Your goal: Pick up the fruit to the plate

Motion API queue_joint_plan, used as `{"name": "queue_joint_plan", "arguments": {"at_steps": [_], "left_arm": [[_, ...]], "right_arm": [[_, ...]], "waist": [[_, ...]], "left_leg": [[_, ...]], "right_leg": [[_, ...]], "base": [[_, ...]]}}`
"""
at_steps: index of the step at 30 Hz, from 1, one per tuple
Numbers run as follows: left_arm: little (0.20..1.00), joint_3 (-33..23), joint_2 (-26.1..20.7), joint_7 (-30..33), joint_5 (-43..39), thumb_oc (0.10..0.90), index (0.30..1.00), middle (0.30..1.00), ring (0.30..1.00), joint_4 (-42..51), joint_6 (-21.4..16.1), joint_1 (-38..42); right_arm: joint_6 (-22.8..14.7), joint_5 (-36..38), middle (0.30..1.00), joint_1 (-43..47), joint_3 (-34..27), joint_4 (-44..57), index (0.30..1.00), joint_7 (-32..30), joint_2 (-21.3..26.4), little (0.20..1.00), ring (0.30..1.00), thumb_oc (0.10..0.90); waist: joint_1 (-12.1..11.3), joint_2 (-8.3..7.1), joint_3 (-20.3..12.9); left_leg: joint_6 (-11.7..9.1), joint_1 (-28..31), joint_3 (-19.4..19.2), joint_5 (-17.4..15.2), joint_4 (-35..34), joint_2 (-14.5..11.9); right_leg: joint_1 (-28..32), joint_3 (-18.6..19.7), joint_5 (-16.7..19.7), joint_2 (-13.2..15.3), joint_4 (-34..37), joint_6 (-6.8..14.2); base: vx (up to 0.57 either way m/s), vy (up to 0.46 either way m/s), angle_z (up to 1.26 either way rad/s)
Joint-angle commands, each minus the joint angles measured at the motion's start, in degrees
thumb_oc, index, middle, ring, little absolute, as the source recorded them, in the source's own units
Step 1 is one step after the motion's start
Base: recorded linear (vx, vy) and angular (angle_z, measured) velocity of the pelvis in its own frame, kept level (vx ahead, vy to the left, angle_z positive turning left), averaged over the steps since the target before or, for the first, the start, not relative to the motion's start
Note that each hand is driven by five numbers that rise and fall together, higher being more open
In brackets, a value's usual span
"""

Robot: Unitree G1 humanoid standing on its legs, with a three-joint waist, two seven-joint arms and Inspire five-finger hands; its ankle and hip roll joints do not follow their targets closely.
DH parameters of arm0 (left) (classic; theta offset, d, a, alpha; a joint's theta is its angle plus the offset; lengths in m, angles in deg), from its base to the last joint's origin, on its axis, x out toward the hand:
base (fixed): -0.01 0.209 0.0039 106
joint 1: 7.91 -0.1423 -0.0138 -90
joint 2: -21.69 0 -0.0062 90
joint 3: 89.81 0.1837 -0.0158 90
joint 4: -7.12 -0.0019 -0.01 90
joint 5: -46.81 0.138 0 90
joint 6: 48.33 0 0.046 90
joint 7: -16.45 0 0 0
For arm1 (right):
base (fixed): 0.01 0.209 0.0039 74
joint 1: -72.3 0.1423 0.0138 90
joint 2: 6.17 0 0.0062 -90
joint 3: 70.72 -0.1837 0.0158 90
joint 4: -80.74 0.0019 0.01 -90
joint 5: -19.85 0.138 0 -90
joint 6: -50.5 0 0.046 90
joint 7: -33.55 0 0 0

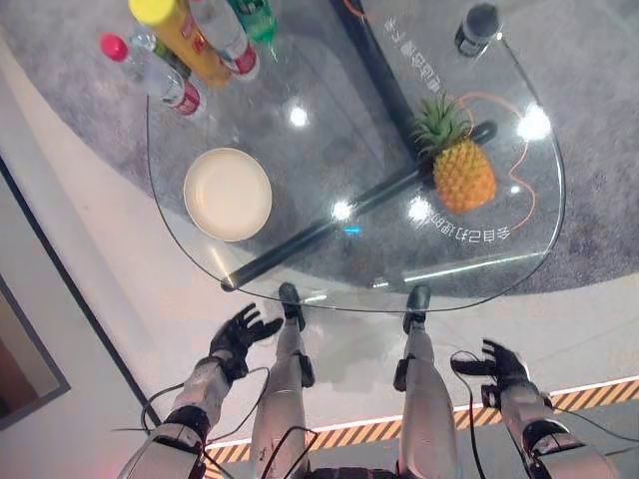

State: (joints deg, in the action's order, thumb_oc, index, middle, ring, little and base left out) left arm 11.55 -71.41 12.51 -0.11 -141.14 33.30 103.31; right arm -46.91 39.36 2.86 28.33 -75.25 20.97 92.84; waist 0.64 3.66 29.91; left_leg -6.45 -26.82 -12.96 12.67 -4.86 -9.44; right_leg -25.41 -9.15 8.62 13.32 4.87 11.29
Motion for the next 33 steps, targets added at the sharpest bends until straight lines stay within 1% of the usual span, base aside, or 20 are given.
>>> {"name": "queue_joint_plan", "arguments": {"at_steps": [1, 3, 6, 9, 10, 13, 19, 25, 33], "left_arm": [[0.9, -2.31, -3.55, 3.43, -4.41, 0.8, 0.9, 0.9, 0.9, -2.96, -3.71, 0.84], [0.9, -2.78, -3.59, 5.5, -5.79, 0.8, 0.9, 0.9, 0.9, -2.98, -4.87, 1.9], [0.9, -3.94, -4.14, 9.0, -6.21, 0.8, 0.9, 0.9, 0.9, -2.94, -5.72, 3.43], [0.9, -4.64, -4.86, 11.57, -5.85, 0.8, 0.9, 0.9, 0.9, -3.09, -5.93, 4.54], [0.9, -4.92, -5.26, 12.61, -5.23, 0.8, 0.9, 0.9, 0.9, -3.1, -6.05, 5.19], [0.9, -5.21, -5.64, 13.15, -5.21, 0.8, 0.9, 0.9, 0.9, -3.12, -6.24, 5.43], [0.9, -5.18, -6.1, 14.28, -5.14, 0.8, 0.9, 0.9, 0.9, -2.05, -6.08, 5.69], [0.9, -4.97, -6.31, 14.43, -4.35, 0.8, 0.9, 0.9, 0.9, -1.84, -6.02, 5.46], [0.9, -4.63, -6.71, 14.12, -3.55, 0.8, 0.9, 0.9, 0.9, -2.1, -5.98, 4.89]], "right_arm": [[-2.44, 3.31, 0.9, -0.5, -1.99, 1.39, 0.9, -6.28, 3.15, 0.9, 0.9, 0.8], [-3.41, 3.56, 0.9, -0.16, -2.07, 2.48, 0.9, -8.39, 2.88, 0.9, 0.9, 0.8], [-4.37, 4.7, 0.9, 0.49, -1.9, 3.51, 0.9, -9.6, 2.65, 0.9, 0.9, 0.8], [-5.21, 5.58, 0.9, 0.73, -1.62, 3.93, 0.9, -10.03, 2.58, 0.9, 0.9, 0.8], [-5.56, 6.18, 0.9, 1.07, -1.56, 4.23, 0.9, -10.16, 2.76, 0.9, 0.9, 0.8], [-6.15, 6.94, 0.9, 1.57, -1.39, 4.5, 0.9, -10.45, 3.21, 0.9, 0.9, 0.8], [-6.69, 7.27, 0.9, 3.8, -1.1, 4.52, 0.9, -10.44, 4.29, 0.9, 0.9, 0.8], [-7.3, 7.16, 0.9, 5.17, -0.49, 4.53, 0.9, -10.46, 4.79, 0.9, 0.9, 0.8], [-6.8, 6.05, 0.9, 5.52, -0.47, 4.87, 0.9, -12.47, 5.74, 0.9, 0.9, 0.8]], "waist": [[-0.15, -1.91, -0.11], [-0.02, -2.24, -0.11], [0.28, -2.75, -0.11], [0.41, -2.83, -0.11], [0.49, -2.87, -0.11], [0.45, -2.63, -0.11], [0.17, -2.1, -0.11], [0.05, -1.97, -0.11], [0.05, -2.16, -0.11]], "left_leg": [[-3.23, -2.13, 4.97, -2.54, 0.07, -1.5], [-3.26, -4.52, 5.6, -3.11, 2.1, -1.78], [-3.44, -8.0, 6.48, -3.93, 5.27, -2.3], [-3.43, -10.54, 7.38, -4.81, 8.21, -2.17], [-3.35, -12.41, 8.02, -4.82, 9.81, -1.88], [-3.24, -14.91, 9.17, -6.02, 13.34, -1.38], [-2.9, -18.78, 10.49, -7.39, 17.75, -0.89], [-2.73, -20.12, 11.11, -7.94, 19.27, -0.98], [-2.82, -18.97, 10.6, -7.17, 17.41, -1.11]], "right_leg": [[-7.41, -2.18, 3.94, 3.88, -4.57, 2.1], [-9.8, -1.59, 2.95, 4.02, -6.66, 1.92], [-12.81, -1.16, 1.88, 3.88, -9.35, 1.73], [-15.3, -0.91, 0.79, 3.55, -12.28, 1.61], [-17.02, -0.78, 0.81, 3.49, -13.6, 1.49], [-19.53, -0.49, -0.37, 3.26, -16.95, 1.26], [-23.54, -0.04, -1.15, 3.5, -20.91, 0.62], [-24.99, 0.36, -1.35, 3.43, -22.1, 0.2], [-24.03, -0.09, -0.6, 3.15, -20.67, 0.31]], "base": [[-0.02, -0.056, 0.0], [-0.03, -0.067, 0.01], [-0.04, -0.068, 0.02], [-0.03, -0.057, 0.04], [-0.03, -0.055, 0.05], [-0.02, -0.052, 0.07], [-0.02, -0.027, 0.09], [0.0, 0.0, 0.0], [0.0, 0.0, 0.0]]}}
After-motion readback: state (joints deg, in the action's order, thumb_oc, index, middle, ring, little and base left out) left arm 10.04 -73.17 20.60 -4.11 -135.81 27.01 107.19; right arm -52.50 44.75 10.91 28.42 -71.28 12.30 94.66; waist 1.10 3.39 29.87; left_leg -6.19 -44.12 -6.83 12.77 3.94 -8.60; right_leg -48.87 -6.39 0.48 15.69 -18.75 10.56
